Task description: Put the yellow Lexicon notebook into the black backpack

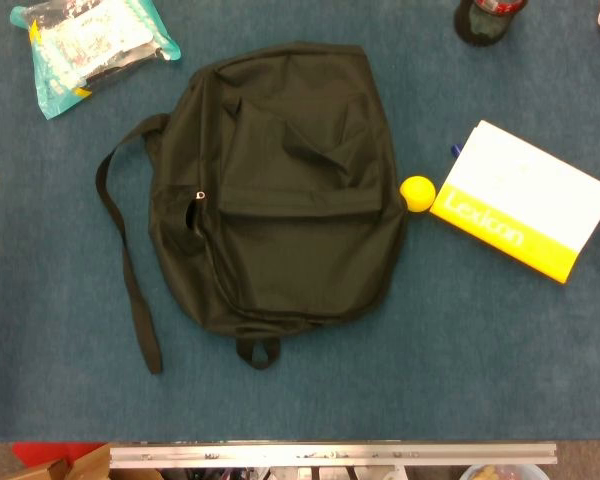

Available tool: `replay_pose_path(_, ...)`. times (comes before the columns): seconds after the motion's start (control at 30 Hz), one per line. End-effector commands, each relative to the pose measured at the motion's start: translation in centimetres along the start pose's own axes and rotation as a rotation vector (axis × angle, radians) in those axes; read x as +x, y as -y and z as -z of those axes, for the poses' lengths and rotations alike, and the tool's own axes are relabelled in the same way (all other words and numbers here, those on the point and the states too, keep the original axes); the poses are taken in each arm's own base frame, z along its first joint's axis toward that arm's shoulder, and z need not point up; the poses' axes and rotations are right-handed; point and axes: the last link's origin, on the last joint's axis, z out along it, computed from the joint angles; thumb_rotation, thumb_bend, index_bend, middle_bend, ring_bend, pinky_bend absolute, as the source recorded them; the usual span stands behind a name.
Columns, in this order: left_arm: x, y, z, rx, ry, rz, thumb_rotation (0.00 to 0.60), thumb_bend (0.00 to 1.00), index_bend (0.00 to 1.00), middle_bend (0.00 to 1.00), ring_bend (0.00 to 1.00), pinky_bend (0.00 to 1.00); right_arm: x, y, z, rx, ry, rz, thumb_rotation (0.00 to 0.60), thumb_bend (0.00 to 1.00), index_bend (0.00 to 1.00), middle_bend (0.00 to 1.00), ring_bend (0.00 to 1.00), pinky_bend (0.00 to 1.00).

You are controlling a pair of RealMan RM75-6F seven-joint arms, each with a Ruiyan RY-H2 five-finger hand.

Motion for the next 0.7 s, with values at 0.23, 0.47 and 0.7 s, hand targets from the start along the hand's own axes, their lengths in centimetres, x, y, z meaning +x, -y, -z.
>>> replay_pose_path(0.23, -0.1, 0.0, 0.3, -0.006, 0.002, 0.002, 0.600, 0.36, 0.28, 0.28, 0.23, 0.27, -0.2, 0.5, 0.2, 0.026, 0.020, 0.009, 0.600, 0.09, 0.16, 0.25, 0.09, 0.23)
replay_pose_path(0.47, -0.3, 0.1, 0.5, -0.008, 0.006, 0.008, 0.600, 0.36, 0.28, 0.28, 0.23, 0.27, -1.6, 1.3, 0.1, 0.062, 0.085, 0.030, 0.600, 0.09, 0.16, 0.25, 0.09, 0.23)
replay_pose_path(0.7, -0.5, 0.2, 0.7, -0.014, 0.013, 0.012, 0.600, 0.36, 0.28, 0.28, 0.23, 0.27, -4.9, 3.8, -0.7, 0.138, 0.188, 0.080, 0.600, 0.11, 0.16, 0.25, 0.09, 0.24)
